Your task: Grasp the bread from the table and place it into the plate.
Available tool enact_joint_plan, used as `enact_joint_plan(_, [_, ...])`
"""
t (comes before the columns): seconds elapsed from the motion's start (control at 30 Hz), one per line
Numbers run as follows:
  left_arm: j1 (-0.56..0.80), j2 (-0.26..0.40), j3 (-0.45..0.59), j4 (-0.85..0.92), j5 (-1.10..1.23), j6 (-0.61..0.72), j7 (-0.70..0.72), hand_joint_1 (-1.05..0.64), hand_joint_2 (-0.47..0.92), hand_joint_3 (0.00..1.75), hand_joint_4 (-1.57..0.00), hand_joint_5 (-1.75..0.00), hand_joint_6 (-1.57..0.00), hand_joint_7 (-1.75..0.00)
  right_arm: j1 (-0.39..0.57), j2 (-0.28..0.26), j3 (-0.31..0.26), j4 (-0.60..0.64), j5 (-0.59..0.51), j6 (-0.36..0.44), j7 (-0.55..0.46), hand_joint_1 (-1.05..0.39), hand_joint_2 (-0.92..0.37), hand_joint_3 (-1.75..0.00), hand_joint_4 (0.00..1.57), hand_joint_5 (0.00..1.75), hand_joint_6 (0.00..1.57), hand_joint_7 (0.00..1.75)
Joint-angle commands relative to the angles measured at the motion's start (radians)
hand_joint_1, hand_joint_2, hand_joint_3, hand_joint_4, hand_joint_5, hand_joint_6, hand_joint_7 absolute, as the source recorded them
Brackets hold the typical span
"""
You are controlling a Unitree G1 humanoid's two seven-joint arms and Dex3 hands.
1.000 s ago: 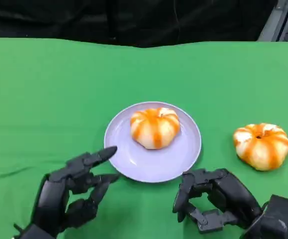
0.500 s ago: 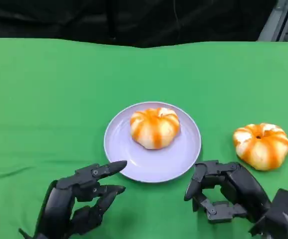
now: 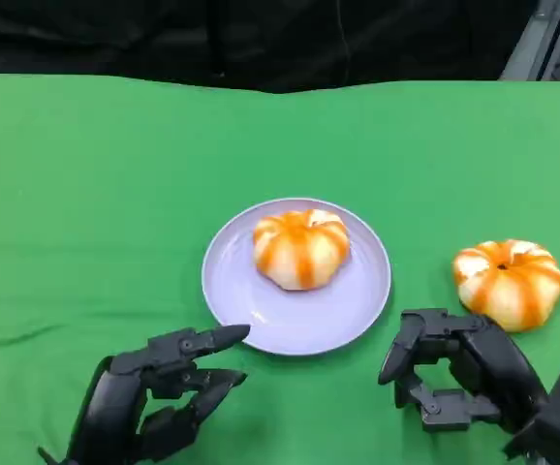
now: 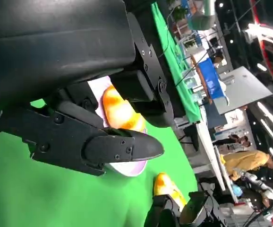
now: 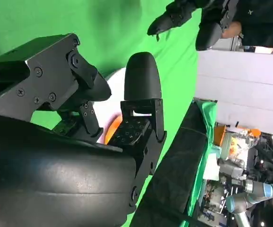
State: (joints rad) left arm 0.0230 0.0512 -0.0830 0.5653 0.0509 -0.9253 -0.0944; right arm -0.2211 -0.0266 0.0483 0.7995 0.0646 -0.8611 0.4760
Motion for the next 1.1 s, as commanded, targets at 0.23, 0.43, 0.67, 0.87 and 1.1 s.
enact_joint_plan(0.23, [-0.010, 0.014, 0.025, 0.072, 0.019, -0.056, 0.010, -0.04, 0.92, 0.36, -1.17, -0.09, -1.06, -0.06, 0.010, -0.016, -0.013, 0.003, 0.020, -0.015, 0.008, 0.08, -0.55, -1.11, 0.91, 1.47, 0.90, 1.18])
enact_joint_plan(0.43, [-0.016, 0.021, 0.032, 0.088, 0.044, -0.073, 0.018, 0.02, 0.92, 0.40, -1.20, -0.11, -1.17, -0.10, 0.008, -0.020, -0.014, 0.008, 0.015, -0.017, 0.005, 0.07, -0.55, -1.10, 0.91, 1.46, 0.91, 1.16])
enact_joint_plan(0.67, [-0.018, 0.027, 0.040, 0.090, 0.085, -0.079, 0.039, 0.05, 0.90, 0.46, -0.90, -0.92, -1.13, -0.43, 0.004, -0.021, -0.016, 0.018, 0.016, -0.024, 0.006, 0.06, -0.56, -1.09, 0.91, 1.45, 0.91, 1.15])
enact_joint_plan(0.87, [-0.018, 0.028, 0.035, 0.096, 0.093, -0.078, 0.035, 0.07, 0.77, 0.70, -0.85, -1.33, -0.90, -1.07, 0.006, -0.019, -0.016, 0.019, 0.024, -0.013, 0.011, 0.07, -0.58, -1.05, 0.91, 1.45, 0.92, 1.13])
enact_joint_plan(1.1, [-0.027, 0.028, 0.035, 0.105, 0.101, -0.077, 0.032, -0.04, 0.63, 0.98, -0.76, -1.65, -0.76, -1.39, 0.001, -0.016, -0.013, 0.028, 0.019, -0.021, 0.009, 0.05, -0.58, -1.05, 0.91, 1.45, 0.92, 1.12])
